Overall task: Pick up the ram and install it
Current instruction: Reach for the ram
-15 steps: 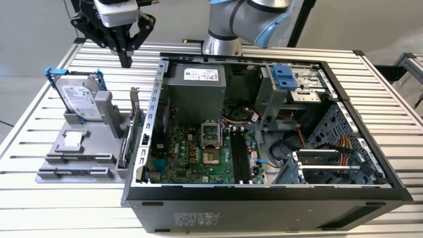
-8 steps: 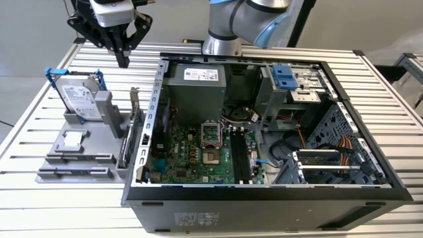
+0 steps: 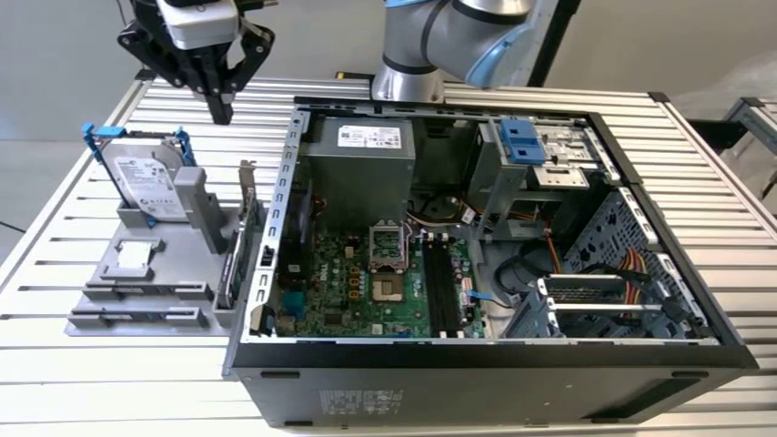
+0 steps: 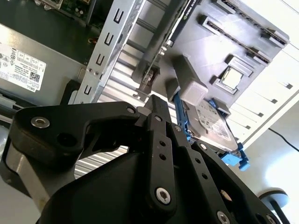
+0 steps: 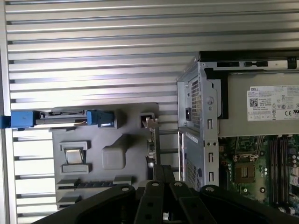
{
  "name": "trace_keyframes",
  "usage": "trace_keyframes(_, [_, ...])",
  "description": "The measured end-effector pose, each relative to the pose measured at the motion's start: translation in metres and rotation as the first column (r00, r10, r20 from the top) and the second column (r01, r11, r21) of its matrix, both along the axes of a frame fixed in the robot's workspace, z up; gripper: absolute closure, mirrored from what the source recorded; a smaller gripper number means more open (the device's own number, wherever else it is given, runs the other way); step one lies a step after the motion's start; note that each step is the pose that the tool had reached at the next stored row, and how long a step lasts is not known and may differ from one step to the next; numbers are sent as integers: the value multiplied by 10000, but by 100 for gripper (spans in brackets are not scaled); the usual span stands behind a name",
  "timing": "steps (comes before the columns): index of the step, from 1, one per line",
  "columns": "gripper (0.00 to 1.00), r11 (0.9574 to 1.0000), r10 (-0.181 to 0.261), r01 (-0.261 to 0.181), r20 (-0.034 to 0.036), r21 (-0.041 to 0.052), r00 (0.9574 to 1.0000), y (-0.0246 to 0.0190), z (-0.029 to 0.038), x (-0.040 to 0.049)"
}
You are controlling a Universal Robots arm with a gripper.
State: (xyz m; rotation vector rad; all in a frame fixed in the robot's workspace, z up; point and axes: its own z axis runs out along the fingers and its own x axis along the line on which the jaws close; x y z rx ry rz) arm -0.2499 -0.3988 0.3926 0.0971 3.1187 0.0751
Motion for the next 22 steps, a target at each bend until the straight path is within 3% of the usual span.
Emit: trace_keyframes(22, [100,10000,0,0,0,0,10000,0,0,-143])
